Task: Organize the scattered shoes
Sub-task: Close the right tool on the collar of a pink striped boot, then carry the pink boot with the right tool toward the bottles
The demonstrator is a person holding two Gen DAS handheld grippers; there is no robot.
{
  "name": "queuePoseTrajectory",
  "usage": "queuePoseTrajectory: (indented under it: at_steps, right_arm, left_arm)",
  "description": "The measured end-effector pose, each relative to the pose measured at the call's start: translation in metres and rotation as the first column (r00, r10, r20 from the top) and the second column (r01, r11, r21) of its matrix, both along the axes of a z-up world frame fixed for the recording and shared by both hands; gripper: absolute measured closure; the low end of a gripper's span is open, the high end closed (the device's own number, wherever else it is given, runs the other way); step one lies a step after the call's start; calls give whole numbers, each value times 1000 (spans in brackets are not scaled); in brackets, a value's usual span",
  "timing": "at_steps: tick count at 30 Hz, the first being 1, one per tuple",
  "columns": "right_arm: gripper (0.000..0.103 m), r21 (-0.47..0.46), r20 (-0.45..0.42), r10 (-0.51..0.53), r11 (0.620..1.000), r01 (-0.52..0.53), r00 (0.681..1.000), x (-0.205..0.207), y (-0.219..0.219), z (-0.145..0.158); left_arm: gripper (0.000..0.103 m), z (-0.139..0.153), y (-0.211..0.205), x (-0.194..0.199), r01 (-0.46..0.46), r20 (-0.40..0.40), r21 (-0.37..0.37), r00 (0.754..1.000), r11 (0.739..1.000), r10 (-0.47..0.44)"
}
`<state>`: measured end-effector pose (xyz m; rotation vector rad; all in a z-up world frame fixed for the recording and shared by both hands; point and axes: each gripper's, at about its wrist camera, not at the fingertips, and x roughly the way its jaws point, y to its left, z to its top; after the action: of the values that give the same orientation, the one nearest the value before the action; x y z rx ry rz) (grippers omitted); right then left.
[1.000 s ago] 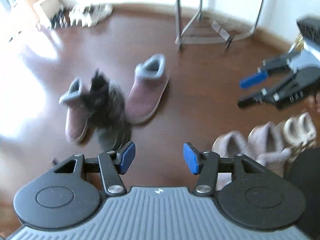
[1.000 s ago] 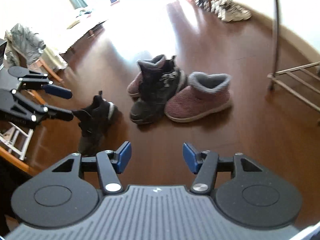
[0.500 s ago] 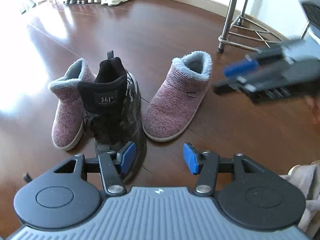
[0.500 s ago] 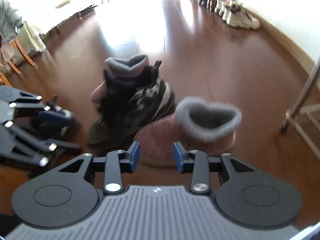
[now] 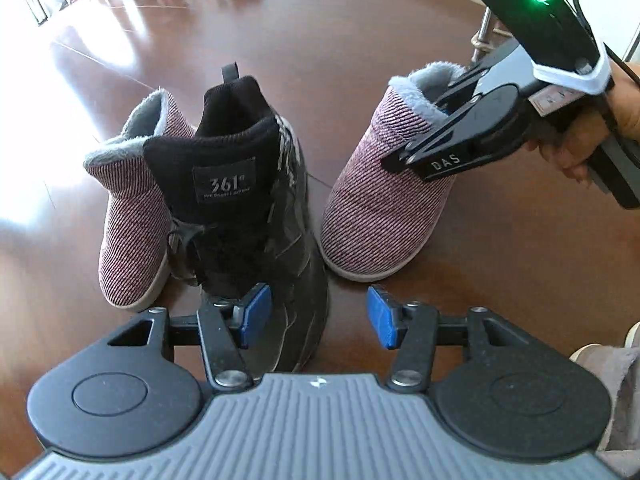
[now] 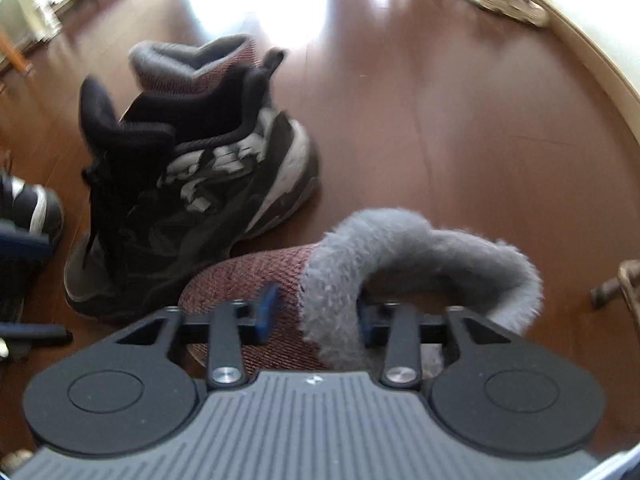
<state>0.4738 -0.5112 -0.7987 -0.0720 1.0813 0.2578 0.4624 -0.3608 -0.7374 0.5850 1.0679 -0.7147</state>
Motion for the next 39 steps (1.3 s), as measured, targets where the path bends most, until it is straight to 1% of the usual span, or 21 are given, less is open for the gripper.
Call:
queuePoseTrajectory:
  at_steps: [3, 4, 7, 10, 13, 14, 16, 18, 20, 22, 24, 25, 27, 28, 30, 31, 33, 34, 35, 36, 39]
  right_arm:
    - [89, 29, 7, 59, 998, -60, 998, -10, -11, 7]
    - [90, 23, 8, 72, 997, -72, 997, -15, -15, 9]
    - [90, -20, 13, 139, 990, -139, 990, -45, -34, 20]
    - [90, -49, 10, 184, 982, -183, 983, -74, -53, 32]
    - [90, -88, 0, 241, 967, -240, 971, -118, -77, 47]
    - [90, -101, -7, 260, 960, -260, 965, -137, -88, 54]
    - [90, -120, -28, 278, 953, -279, 960, -164, -105, 64]
    - [90, -138, -63, 284, 947, -290, 957, -198, -128, 74]
    - [90, -156, -99, 289, 941, -301, 952, -225, -147, 78]
    - [90, -174, -136, 290, 934, -311, 947, -248, -163, 79]
    - [90, -201, -193, 302, 919, -339, 934, -279, -182, 76]
    - [90, -209, -212, 305, 914, -348, 929, -287, -186, 73]
    - [90, -239, -280, 332, 885, -400, 901, -316, -199, 63]
    - [90, -244, -299, 340, 876, -416, 891, -323, -202, 60]
    - [90, -263, -354, 364, 845, -465, 861, -342, -209, 51]
    - [90, -272, -378, 374, 829, -488, 847, -351, -213, 47]
    - [90, -288, -402, 388, 806, -517, 829, -367, -222, 45]
    - [90, -287, -402, 392, 805, -520, 828, -372, -225, 45]
    - [90, -286, -405, 409, 792, -539, 817, -377, -226, 47]
    - [90, -285, -410, 427, 779, -558, 806, -383, -228, 48]
    - [90, -275, -448, 477, 731, -624, 756, -394, -229, 52]
  left_arm:
    - [46, -3, -4, -3, -7, -5, -4, 1000, 1000, 7]
    - [46, -3, -7, -5, -5, -6, -6, 1000, 1000, 5]
    - [46, -2, -19, -18, 22, -5, -9, 1000, 1000, -22]
    - [46, 2, -37, -39, 73, -2, -15, 997, 997, -73]
    - [46, 6, -64, -69, 150, -6, -31, 989, 988, -151]
    - [45, 7, -71, -78, 178, -6, -32, 984, 983, -178]
    - [45, 8, -83, -92, 220, 2, -26, 975, 975, -220]
    - [45, 10, -98, -117, 288, 10, -21, 958, 957, -288]
    - [45, 12, -108, -137, 339, 11, -24, 941, 940, -339]
    - [45, 9, -115, -146, 368, 11, -18, 930, 930, -368]
    - [45, 6, -124, -162, 406, 7, -5, 914, 914, -406]
    - [45, 4, -127, -166, 415, 1, -1, 910, 910, -415]
    - [45, -2, -134, -178, 445, -18, 18, 896, 896, -444]
    - [45, -2, -135, -182, 452, -19, 24, 892, 892, -452]
    - [45, -5, -140, -195, 480, -16, 47, 877, 876, -480]
    - [45, -5, -141, -198, 486, -16, 51, 874, 873, -486]
    - [45, -8, -146, -207, 503, -19, 61, 864, 862, -503]
    - [45, -9, -147, -208, 505, -19, 62, 863, 861, -505]
    - [45, -11, -149, -210, 510, -21, 65, 860, 858, -510]
    - [45, -13, -150, -212, 513, -23, 69, 858, 856, -513]
    - [45, -18, -153, -218, 523, -30, 80, 852, 849, -522]
